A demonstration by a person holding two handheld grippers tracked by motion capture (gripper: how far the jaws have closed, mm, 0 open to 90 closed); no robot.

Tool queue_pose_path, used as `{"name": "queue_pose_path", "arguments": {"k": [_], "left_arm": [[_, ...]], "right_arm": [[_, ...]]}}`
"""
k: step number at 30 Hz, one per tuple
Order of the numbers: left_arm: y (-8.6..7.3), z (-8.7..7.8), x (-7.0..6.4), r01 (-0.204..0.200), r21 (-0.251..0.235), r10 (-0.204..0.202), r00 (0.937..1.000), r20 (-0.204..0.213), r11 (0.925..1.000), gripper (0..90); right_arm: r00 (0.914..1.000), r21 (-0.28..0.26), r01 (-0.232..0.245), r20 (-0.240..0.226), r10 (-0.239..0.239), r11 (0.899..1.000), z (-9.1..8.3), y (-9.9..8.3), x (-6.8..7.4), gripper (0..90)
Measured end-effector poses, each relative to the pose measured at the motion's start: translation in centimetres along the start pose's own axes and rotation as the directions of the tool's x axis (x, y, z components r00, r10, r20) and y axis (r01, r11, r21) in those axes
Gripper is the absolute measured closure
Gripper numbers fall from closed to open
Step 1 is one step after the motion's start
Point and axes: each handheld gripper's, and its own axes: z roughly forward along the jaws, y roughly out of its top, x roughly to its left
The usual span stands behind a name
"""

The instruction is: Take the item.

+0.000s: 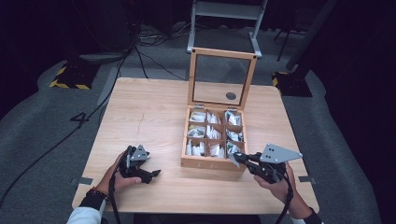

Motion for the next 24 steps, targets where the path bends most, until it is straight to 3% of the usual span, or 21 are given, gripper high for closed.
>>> {"name": "queue_pose_path", "arguments": {"k": [7,16,24], "left_arm": [[0.0,0.0,0.0,-0.001,0.001,0.001,1.0000,0.000,1.0000,14.8],[0.0,0.0,0.0,-0.001,0.000,0.001,1.0000,0.000,1.0000,14.8],[0.0,0.0,0.0,0.000,0.000,0.000,1.0000,0.000,1.0000,14.8]], "right_arm": [[0.9978,0.023,0.031,-0.058,-0.030,0.999,0.3,-0.1,1.7,87.5],[0.9860,0.081,0.099,-0.142,-0.087,0.992,1.7,-0.9,4.2,87.4],[0.9800,0.143,0.152,-0.151,-0.130,0.978,3.3,-1.8,5.2,87.3]]}}
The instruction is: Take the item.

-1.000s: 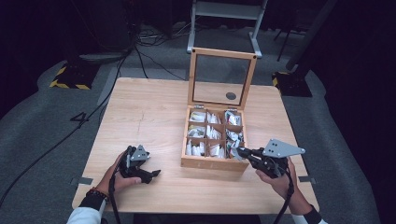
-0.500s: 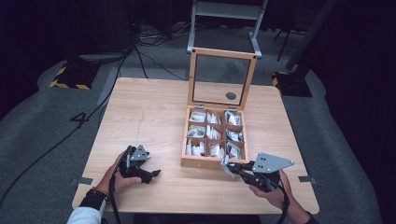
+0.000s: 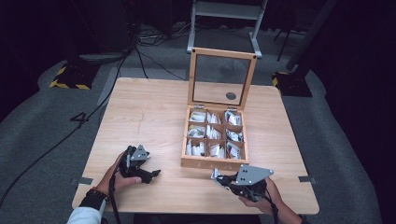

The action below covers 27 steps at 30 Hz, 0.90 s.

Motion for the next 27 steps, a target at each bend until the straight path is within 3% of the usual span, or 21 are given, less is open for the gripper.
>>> {"name": "queue_pose_path", "arguments": {"k": [13,27], "left_arm": [[0.0,0.0,0.0,0.000,0.000,0.000,1.0000,0.000,1.0000,14.7],[0.0,0.0,0.0,0.000,0.000,0.000,1.0000,0.000,1.0000,14.6]], "right_arm": [[0.9999,0.084,0.010,0.008,-0.010,0.996,2.9,-1.7,-0.2,86.6],[0.9992,0.096,-0.024,-0.031,0.027,0.995,4.6,-2.7,-0.3,83.0]]}}
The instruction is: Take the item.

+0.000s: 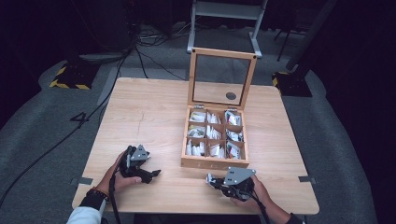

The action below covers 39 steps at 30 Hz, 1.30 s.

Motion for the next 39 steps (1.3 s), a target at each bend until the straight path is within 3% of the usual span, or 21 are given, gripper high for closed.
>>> {"name": "queue_pose_path", "arguments": {"k": [8,10,18,27,32,39], "left_arm": [[0.0,0.0,0.0,-0.001,0.000,0.001,1.0000,0.000,1.0000,14.7],[0.0,0.0,0.0,-0.001,0.000,0.001,1.0000,0.000,1.0000,14.7],[0.0,0.0,0.0,0.000,0.000,0.000,1.0000,-0.001,1.0000,14.7],[0.0,0.0,0.0,0.001,0.001,-0.001,1.0000,-0.002,1.0000,14.7],[0.0,0.0,0.0,0.003,0.001,-0.003,1.0000,-0.003,1.0000,14.6],[0.1,0.0,-0.2,0.002,0.000,-0.002,1.0000,-0.009,1.0000,14.7]], "right_arm": [[0.9991,-0.013,-0.031,-0.028,0.031,0.999,0.1,-0.4,-0.5,75.9],[0.9996,-0.014,-0.014,-0.027,0.014,1.000,0.1,-0.5,-0.3,73.8],[0.9986,-0.044,-0.011,-0.053,0.008,0.999,-0.3,-0.4,0.0,54.0],[0.9993,-0.071,-0.024,-0.032,0.022,0.997,-1.0,-0.2,-0.3,36.6],[0.9990,-0.072,-0.036,-0.029,0.034,0.997,-1.1,-0.3,-0.5,31.5],[0.9992,-0.097,-0.038,-0.012,0.038,0.995,-2.4,-0.6,-0.8,32.9]]}}
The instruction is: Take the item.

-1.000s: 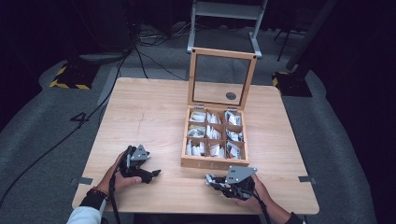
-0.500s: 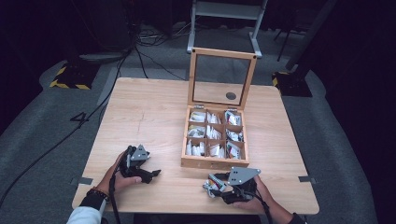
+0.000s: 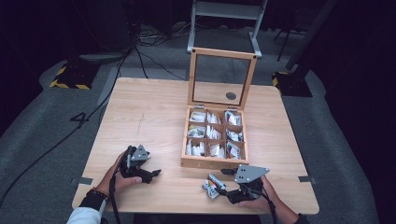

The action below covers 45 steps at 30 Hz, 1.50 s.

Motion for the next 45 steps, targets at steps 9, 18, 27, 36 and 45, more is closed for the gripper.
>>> {"name": "queue_pose_path", "arguments": {"k": [9,18,27,36,45], "left_arm": [[0.5,-0.2,-0.3,0.038,0.051,-0.037,0.9991,-0.022,0.9980,15.5],[1.0,-0.2,0.1,0.036,0.050,-0.037,0.9992,0.017,0.9981,18.7],[1.8,-0.6,0.7,0.030,0.026,-0.031,0.9987,0.040,0.9992,20.5],[3.1,-1.1,1.7,0.042,-0.031,-0.040,0.9977,0.055,0.9987,20.4],[5.5,-1.0,2.3,0.026,-0.088,-0.022,0.9987,0.045,0.9958,20.4]], "right_arm": [[0.9996,-0.083,-0.024,0.015,0.025,0.996,-2.6,0.6,-1.2,34.0],[0.9906,-0.119,-0.059,0.116,0.072,0.991,-4.4,1.0,-2.9,35.9],[0.9700,-0.116,-0.100,0.210,0.123,0.988,-5.4,0.9,-5.1,34.6],[0.9378,-0.128,-0.153,0.294,0.185,0.980,-6.6,0.4,-7.5,34.6],[0.9229,-0.129,-0.192,0.314,0.223,0.973,-6.9,0.3,-9.4,33.9]]}}
